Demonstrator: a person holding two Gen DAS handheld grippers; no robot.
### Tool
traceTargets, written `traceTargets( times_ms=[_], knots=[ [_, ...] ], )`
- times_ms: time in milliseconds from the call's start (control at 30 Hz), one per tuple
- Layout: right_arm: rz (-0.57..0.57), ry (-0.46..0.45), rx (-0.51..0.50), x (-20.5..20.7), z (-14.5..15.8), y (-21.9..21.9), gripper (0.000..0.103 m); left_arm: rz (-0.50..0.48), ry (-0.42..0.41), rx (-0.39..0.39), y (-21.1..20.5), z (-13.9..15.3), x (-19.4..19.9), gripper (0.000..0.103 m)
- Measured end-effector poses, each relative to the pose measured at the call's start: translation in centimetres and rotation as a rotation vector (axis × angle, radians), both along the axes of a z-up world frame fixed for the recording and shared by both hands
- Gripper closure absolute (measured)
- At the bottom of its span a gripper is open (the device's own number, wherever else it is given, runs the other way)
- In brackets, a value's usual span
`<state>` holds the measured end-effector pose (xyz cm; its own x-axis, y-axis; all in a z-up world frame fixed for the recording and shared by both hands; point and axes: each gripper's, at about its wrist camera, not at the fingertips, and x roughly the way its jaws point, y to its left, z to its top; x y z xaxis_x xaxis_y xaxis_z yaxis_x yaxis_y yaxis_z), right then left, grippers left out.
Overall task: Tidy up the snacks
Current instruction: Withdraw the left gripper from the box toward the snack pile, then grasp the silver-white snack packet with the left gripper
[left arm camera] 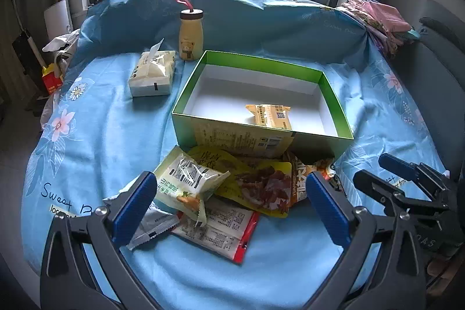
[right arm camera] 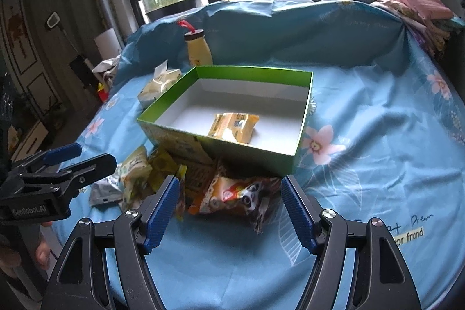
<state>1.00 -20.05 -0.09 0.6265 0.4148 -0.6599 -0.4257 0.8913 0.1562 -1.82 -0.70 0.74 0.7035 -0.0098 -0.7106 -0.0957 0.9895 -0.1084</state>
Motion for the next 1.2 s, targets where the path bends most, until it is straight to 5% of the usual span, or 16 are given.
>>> traceTargets(
  times_ms=[367,967,1200],
  knots=[
    [0.027,0.019,-0.011,-0.7,-0.8,1.0,0.030,0.009,0.010,-0.003,0.4,-1.0,-1.0,0.000],
    [0.163,0.121,-0.037,-1.5,-4.4,5.0,0.030,0.087,0.136,-0.125,5.9,-6.2,-3.7,0.000],
    [0.245,0.164,0.014,-1.6,-5.3,6.3,0.030,0.119,0.125,-0.200,8.5,-6.9,-4.0,0.000]
  ],
)
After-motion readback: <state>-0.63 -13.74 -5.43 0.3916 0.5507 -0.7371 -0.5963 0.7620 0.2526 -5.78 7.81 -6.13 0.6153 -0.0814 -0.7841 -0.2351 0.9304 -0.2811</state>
